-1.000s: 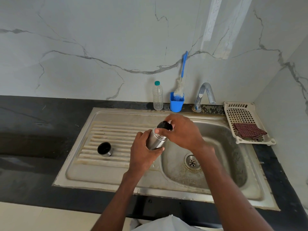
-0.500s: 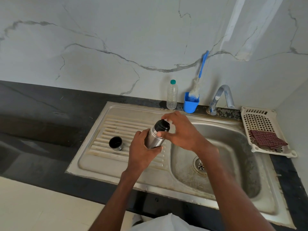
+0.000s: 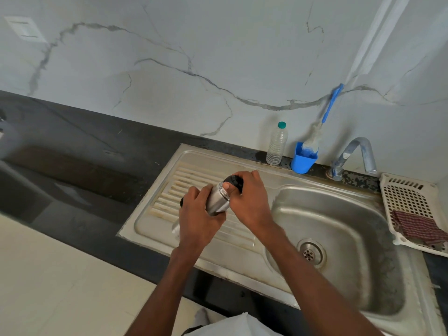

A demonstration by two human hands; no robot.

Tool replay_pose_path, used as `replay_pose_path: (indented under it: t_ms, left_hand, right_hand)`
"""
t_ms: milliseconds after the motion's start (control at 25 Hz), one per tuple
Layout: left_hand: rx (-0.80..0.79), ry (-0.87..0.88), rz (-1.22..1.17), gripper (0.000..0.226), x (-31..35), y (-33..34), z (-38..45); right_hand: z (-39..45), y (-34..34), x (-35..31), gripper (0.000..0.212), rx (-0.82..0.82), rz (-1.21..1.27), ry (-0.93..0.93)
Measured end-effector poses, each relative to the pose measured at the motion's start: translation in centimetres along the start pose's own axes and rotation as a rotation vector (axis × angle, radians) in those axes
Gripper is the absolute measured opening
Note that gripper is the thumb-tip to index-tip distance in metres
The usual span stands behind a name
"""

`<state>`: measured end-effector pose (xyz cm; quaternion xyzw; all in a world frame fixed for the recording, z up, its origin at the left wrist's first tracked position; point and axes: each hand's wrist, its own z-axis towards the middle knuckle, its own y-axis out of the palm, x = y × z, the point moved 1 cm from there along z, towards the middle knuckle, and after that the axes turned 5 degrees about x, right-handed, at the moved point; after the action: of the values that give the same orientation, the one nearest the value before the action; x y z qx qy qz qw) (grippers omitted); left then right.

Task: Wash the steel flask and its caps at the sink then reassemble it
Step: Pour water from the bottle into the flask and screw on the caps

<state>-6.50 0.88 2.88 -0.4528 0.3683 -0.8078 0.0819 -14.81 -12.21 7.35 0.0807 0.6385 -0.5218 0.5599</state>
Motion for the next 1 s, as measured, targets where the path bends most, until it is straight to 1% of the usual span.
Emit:
replay_pose_path:
  t_ms: [40, 120, 200, 240, 280, 360, 560, 640, 720, 800, 840, 880, 920, 1000]
  left_hand:
    - [0.020, 0.003, 0.036, 0.073, -0.9, -0.6, 0.2]
    - [0.058, -0.028, 0.053, 0.075, -2.7, -2.2, 0.5]
    - [0.105, -0.137, -0.008, 0.076, -4.4, -3.9, 0.8]
    - [0.128, -0.202, -0.059, 0.075, -5.3, -4.6, 1.0]
    - [0.148, -0.256, -0.100, 0.074, -6.2, -5.3, 1.1]
    - [0.178, -0.306, -0.140, 0.072, -7.9, -6.5, 1.3]
    - [0.186, -0.345, -0.195, 0.068, -11.0, -8.1, 3.1]
    - [0.157, -0.328, -0.206, 0.068, -11.4, -8.1, 4.1]
    - [0.115, -0.304, -0.216, 0.069, -11.6, -7.9, 4.9]
    - [0.070, -0.271, -0.218, 0.071, -11.7, -7.5, 5.5]
    - [0.047, -0.251, -0.217, 0.072, -11.7, -7.2, 5.7]
    - [0.026, -0.233, -0.218, 0.072, -11.5, -6.8, 6.0]
    - [0.008, -0.218, -0.218, 0.071, -11.2, -6.2, 6.2]
    - [-0.030, -0.200, -0.230, 0.070, -10.0, -4.7, 6.4]
  right_hand:
    - [-0.1, 0.9, -0.6, 0.031, -0.034, 0.018, 0.008]
    - [0.0, 2.6, -1.2, 0.036, -0.124, 0.152, 0.004]
    - [0.2, 4.3, -0.8, 0.041, -0.138, 0.245, 0.068]
    - [0.5, 5.2, 0.0, 0.040, -0.120, 0.214, 0.107]
    - [0.7, 6.3, 0.8, 0.039, -0.119, 0.138, 0.136]
    - [1.0, 9.0, 2.2, 0.042, -0.200, -0.039, 0.133]
    - [1.1, 16.8, 2.3, 0.082, -0.529, -0.399, -0.035]
    - [1.2, 19.1, 2.6, 0.088, -0.587, -0.520, -0.094]
    - [1.5, 20.2, 3.2, 0.082, -0.541, -0.545, -0.105]
    - [1.5, 20.0, 4.0, 0.066, -0.410, -0.478, -0.029]
    - [1.2, 19.3, 4.3, 0.057, -0.320, -0.395, 0.067]
    - [1.1, 18.2, 4.8, 0.051, -0.213, -0.275, 0.205]
    - [1.0, 16.9, 5.5, 0.051, -0.097, -0.128, 0.375]
    - [1.3, 13.1, 7.3, 0.059, 0.102, 0.242, 0.743]
